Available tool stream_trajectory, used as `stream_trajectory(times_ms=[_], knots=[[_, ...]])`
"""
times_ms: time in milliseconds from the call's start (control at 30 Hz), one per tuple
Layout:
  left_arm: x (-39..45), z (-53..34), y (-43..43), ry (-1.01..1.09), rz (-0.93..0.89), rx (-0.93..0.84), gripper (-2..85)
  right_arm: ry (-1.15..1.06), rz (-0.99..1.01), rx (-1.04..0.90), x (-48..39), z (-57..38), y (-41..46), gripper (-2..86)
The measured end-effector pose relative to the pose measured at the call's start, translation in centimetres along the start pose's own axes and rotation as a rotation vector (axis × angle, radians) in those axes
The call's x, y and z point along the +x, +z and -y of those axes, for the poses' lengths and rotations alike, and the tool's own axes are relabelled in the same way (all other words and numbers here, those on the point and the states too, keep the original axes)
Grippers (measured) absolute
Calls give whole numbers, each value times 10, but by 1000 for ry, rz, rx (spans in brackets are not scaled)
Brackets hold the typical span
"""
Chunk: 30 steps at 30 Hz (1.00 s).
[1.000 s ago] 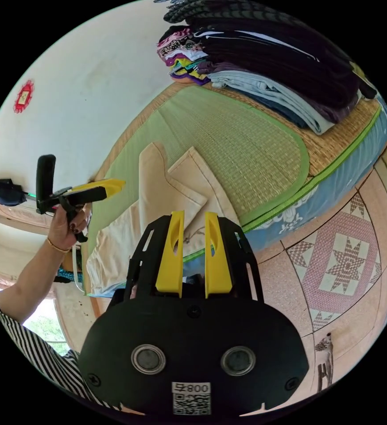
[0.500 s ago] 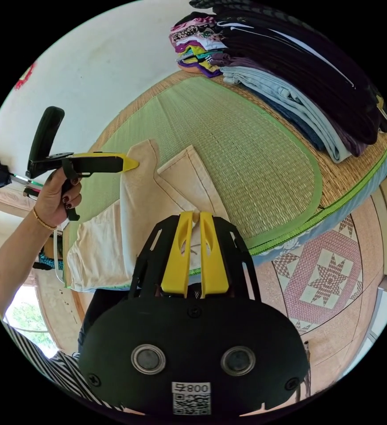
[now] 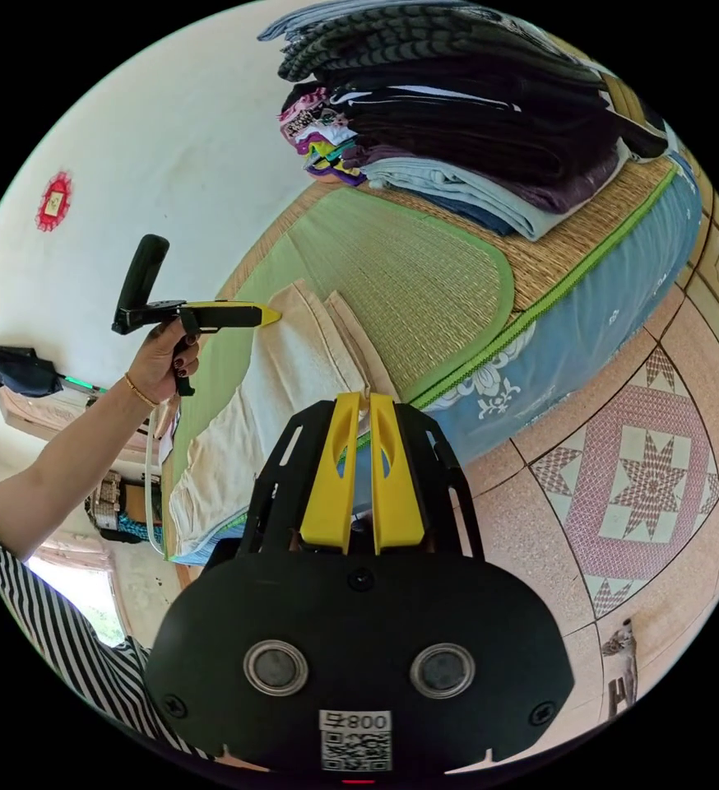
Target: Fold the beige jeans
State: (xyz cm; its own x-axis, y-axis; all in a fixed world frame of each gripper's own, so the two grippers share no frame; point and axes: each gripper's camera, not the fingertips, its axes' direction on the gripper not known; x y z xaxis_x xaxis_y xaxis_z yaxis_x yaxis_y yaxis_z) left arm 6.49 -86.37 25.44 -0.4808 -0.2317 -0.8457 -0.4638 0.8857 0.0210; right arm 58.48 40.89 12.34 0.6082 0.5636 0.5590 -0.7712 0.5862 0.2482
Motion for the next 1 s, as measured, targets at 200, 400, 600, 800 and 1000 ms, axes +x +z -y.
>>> stream_trajectory(times_ms=[200,400,600,800,1000], knots=[[-6,-2,0,-9,23,-23,22,-15,-14,-13,-6,4,9,19],[-15,-16,-7,-10,36,-32,18,-23,-43,-29,-18,10,21,19],[-28,-41,-15,-33,34,-27,18,-34,-69,-35,-33,14,32,19],[-39,-80,-34,-50,76,10,18,-20,-50,-28,-49,16,39,18],[-64,-173,-79,-216,-37,239,23,25,-74,5,-64,16,37,7]])
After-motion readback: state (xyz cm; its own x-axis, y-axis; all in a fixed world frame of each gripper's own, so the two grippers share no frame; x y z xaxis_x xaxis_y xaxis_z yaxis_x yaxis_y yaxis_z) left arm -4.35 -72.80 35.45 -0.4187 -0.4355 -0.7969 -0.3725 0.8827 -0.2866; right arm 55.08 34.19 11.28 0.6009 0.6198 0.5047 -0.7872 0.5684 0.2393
